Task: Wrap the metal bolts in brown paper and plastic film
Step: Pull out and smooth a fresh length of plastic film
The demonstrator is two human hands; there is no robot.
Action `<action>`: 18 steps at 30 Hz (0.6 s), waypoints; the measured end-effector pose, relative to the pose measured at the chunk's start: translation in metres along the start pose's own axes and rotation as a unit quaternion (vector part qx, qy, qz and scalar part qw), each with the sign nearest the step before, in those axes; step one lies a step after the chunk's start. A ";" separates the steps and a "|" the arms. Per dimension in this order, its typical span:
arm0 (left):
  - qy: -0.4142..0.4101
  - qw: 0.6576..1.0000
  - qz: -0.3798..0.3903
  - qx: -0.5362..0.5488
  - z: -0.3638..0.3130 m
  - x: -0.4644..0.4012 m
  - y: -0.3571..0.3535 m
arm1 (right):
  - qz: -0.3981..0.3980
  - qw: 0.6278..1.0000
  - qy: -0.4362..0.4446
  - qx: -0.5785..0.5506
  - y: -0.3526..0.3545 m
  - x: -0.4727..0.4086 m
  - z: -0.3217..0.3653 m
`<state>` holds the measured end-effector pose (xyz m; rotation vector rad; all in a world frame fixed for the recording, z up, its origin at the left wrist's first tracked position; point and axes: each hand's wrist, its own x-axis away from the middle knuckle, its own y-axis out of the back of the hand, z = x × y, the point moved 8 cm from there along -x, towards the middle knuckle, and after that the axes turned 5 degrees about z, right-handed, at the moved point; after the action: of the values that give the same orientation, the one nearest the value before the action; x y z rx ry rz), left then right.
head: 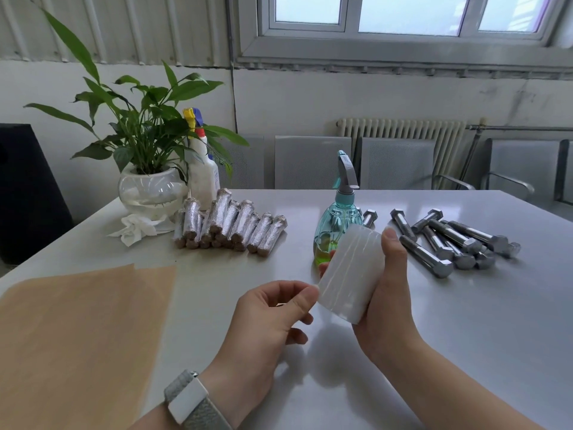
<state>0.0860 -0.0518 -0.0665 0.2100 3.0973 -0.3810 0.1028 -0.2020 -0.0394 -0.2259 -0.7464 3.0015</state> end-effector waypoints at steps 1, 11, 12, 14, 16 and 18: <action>0.003 1.000 0.002 -0.002 0.000 0.000 0.000 | 0.000 1.000 0.003 0.004 0.000 0.001 0.001; -0.014 0.989 0.020 -0.147 -0.006 0.003 -0.006 | -0.001 1.000 0.024 0.009 0.001 0.000 0.005; -0.024 0.987 0.015 -0.159 -0.008 0.003 -0.006 | -0.001 1.000 0.025 0.007 0.001 0.000 0.005; -0.060 0.981 -0.009 -0.186 -0.014 0.004 -0.002 | -0.002 1.000 0.029 0.010 0.002 -0.001 0.005; -0.100 0.970 -0.026 -0.219 -0.023 0.006 0.000 | -0.007 0.999 0.035 0.026 0.002 -0.001 0.005; -0.138 0.957 -0.009 -0.254 -0.029 0.010 -0.005 | -0.014 0.997 0.050 0.057 0.001 -0.001 0.007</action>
<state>0.0753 -0.0486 -0.0375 0.1048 2.7969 0.3577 0.1026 -0.2062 -0.0343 -0.3536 -0.5614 2.9676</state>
